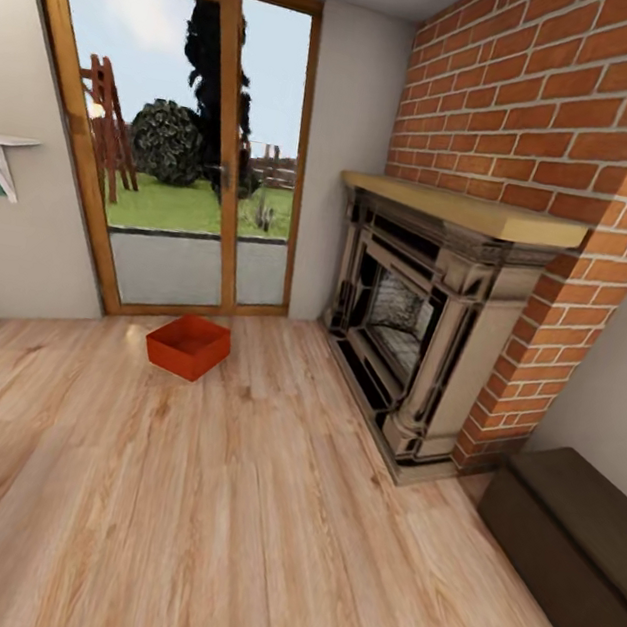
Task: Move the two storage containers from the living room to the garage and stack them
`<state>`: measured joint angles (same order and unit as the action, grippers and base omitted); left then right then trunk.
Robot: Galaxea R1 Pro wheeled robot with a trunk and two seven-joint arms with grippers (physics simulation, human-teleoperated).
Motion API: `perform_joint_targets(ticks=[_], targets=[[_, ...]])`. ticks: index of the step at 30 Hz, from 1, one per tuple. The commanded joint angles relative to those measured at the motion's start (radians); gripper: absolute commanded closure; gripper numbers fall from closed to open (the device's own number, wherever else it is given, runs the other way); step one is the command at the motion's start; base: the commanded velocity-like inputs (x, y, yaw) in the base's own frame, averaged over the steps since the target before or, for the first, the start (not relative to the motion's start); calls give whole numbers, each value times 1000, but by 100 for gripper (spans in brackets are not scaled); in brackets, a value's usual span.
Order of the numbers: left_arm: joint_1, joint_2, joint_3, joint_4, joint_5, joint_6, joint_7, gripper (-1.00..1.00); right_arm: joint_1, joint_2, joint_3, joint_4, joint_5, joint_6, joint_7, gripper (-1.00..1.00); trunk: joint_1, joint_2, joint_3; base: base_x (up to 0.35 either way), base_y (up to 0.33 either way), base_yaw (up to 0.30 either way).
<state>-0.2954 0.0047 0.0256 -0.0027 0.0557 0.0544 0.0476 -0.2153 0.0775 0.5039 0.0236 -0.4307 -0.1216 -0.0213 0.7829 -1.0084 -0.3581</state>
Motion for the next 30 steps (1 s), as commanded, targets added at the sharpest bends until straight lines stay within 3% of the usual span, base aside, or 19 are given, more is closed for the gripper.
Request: perform_joint_targets(ticks=[1,13,30], targets=[[-1,0,2,0,6,4,2,-100,-1,1,8,2,-8,-5,-2,-100,1,-1,-1,324,0,177],[-1,0,2,0,6,3,2,-100,-1,1,8,2,-8,-5,-2,-100,1,-1,-1,324,0,242],[-1,0,2,0,6,3,2,-100,-1,1,8,2,-8,-5,-2,-100,1,-1,-1,324,0,13]])
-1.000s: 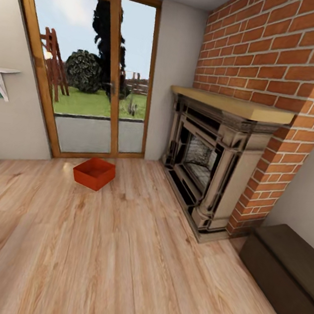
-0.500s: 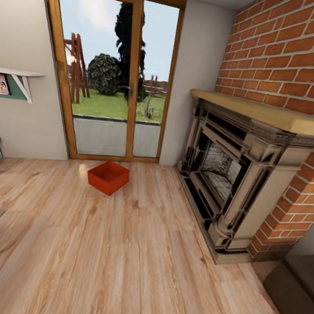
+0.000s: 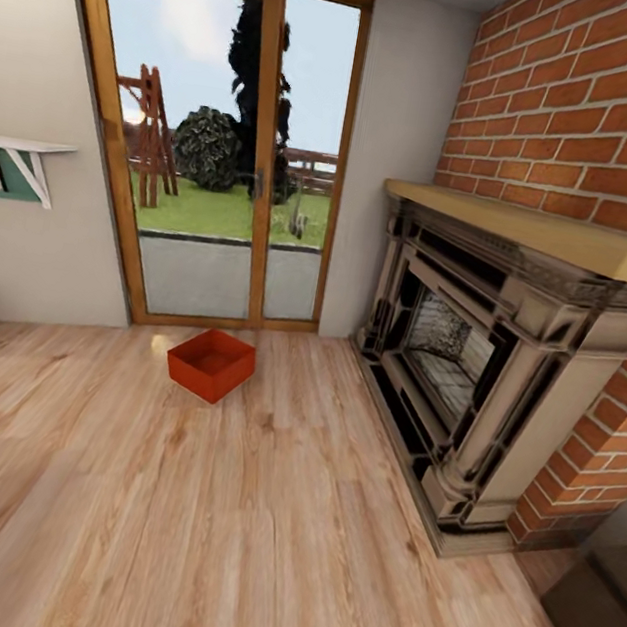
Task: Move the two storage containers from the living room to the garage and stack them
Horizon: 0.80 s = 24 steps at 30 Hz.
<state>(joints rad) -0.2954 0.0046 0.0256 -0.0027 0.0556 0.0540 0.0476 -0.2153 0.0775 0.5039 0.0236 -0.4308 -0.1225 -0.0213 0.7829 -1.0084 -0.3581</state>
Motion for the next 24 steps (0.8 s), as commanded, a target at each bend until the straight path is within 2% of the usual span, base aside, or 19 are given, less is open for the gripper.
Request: perform_joint_targets(ticks=[1,24], targets=[[-1,0,2,0,6,4,1,-100,-1,0,8,2,-8,-5,-2,-100,1,-1,-1,324,0,0],[-1,0,2,0,6,3,1,-100,-1,1,8,2,-8,-5,-2,-100,1,-1,0,324,0,0]])
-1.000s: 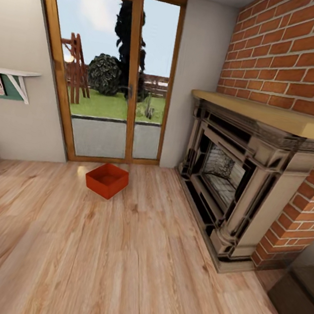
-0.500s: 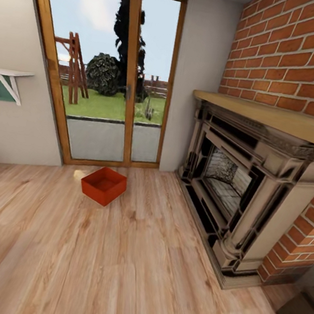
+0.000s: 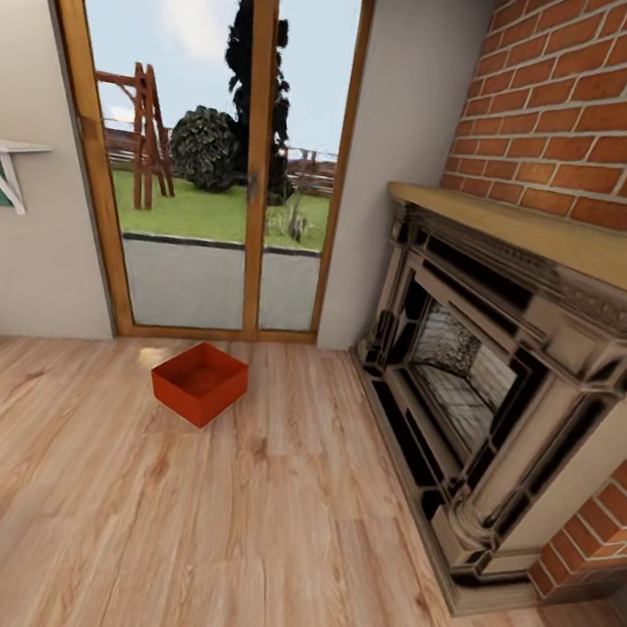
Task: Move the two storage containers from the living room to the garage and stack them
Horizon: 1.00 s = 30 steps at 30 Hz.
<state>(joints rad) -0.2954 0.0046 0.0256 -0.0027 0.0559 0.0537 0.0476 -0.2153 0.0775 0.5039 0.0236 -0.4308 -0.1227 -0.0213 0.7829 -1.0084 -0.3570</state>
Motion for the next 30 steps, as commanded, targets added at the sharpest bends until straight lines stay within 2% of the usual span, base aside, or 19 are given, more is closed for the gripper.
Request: perform_joint_targets(ticks=[1,30], targets=[[-1,0,2,0,6,4,1,-100,-1,1,8,2,-8,-5,-2,-100,1,-1,-1,324,0,0],[-1,0,2,0,7,3,1,-100,-1,1,8,2,-8,-3,-2,-100,1,-1,-1,324,0,0]])
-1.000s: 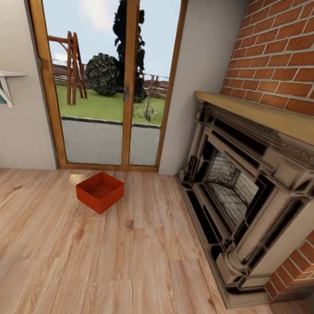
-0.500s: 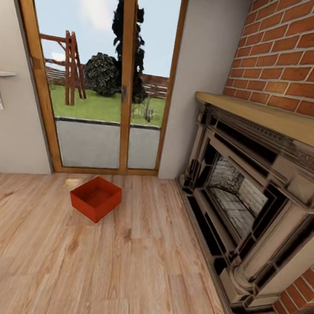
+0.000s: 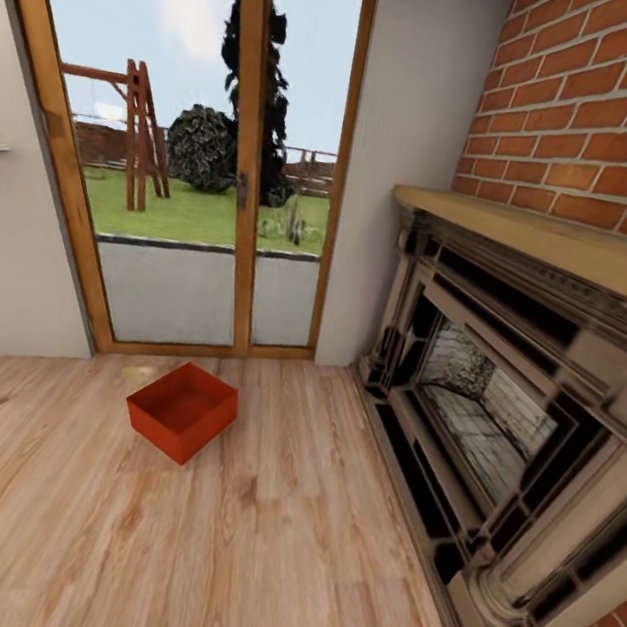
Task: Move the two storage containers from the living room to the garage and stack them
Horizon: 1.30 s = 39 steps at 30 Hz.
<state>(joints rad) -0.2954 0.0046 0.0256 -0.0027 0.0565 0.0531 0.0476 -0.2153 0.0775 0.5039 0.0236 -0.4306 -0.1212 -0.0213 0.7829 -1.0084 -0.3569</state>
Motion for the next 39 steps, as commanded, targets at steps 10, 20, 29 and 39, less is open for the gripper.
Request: perform_joint_targets(ticks=[10,20,29,39], targets=[[-1,0,2,-1,6,4,1,-100,-1,1,8,2,-7,-5,-2,-100,1,-1,-1,324,0,0],[-1,0,2,0,5,4,1,-100,-1,1,8,2,-8,-5,-2,-100,1,-1,-1,324,0,0],[-1,0,2,-1,6,4,1,-100,-1,1,8,2,-8,-5,-2,-100,1,-1,-1,324,0,0],[-1,0,2,0,6,4,1,-100,-1,0,8,2,-8,-5,-2,-100,1,-1,-1,324,0,0]])
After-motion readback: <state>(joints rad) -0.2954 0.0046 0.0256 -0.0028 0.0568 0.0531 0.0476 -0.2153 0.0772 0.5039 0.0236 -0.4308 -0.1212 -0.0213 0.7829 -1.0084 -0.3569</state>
